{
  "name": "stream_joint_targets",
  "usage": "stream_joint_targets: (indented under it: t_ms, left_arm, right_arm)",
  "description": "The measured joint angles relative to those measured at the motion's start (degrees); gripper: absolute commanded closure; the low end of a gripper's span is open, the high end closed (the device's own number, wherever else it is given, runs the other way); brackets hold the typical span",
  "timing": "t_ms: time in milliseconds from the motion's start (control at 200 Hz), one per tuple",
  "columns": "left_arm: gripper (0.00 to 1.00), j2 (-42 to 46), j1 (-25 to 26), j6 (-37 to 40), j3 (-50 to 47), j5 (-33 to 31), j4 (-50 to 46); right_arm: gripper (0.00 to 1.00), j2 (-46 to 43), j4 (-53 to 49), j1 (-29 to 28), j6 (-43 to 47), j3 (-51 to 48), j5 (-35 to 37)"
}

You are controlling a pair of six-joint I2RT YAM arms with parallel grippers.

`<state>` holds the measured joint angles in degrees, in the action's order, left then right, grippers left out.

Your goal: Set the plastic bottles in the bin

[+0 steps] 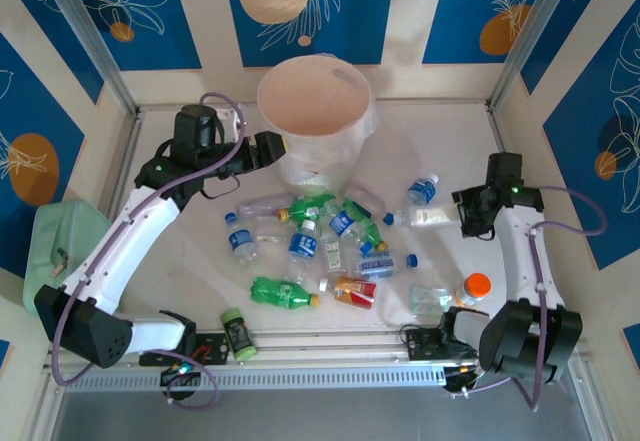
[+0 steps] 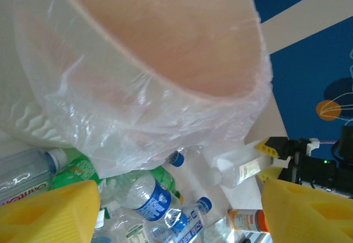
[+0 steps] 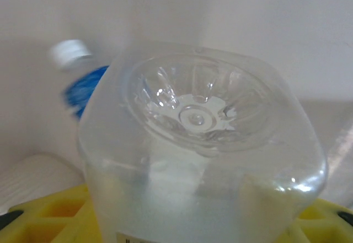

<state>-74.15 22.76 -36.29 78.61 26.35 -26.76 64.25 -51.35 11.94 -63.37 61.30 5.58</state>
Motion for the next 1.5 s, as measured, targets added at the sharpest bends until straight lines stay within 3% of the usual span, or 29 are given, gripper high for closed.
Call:
stream_joint_targets:
  t_ms: [205,330,495,695,1015,1220,1351,1501]
  left_arm:
    - [0.09,-3.4,1.2,4.6,8.3,6.9,-0.9]
    - [0.00,-6.5,6.1,6.8,12.1,10.1,-0.3]
    - [0.00,-10.4,12.9,7.9,13.8,13.0,1.0]
    - [0.00,-11.4,17.4,10.1,13.9,13.7,1.2]
    - [0.16,-9.4,17.6,7.2,10.0,14.5,9.0]
    - [0.11,-9.3,17.4,4.8,9.1,15.1,12.5]
    - [0.09,-8.4,15.7,-5.9,2.9,18.0,25.4]
    - [0.09,-9.5,11.6,-23.3,-3.7,20.7,45.4]
  right_arm:
    - [0.48,-0.3,-0.5,-9.0,11.0,15.2,-1.1]
    - [0.48,1.3,-0.5,-17.3,17.0,24.5,-3.4]
    - [0.48,7.4,-0.7,-28.9,22.4,36.0,-7.0]
    - [0.48,12.1,-1.0,-35.1,24.8,42.4,-9.8]
    - [0.48,12.2,-0.1,-36.6,24.3,43.8,-13.2]
    - [0.48,12.0,1.6,-36.9,23.5,43.4,-14.4]
    - [0.48,9.0,7.4,-34.8,22.2,37.2,-18.4]
    - [0.48,4.4,17.1,-27.9,17.6,27.5,-26.3]
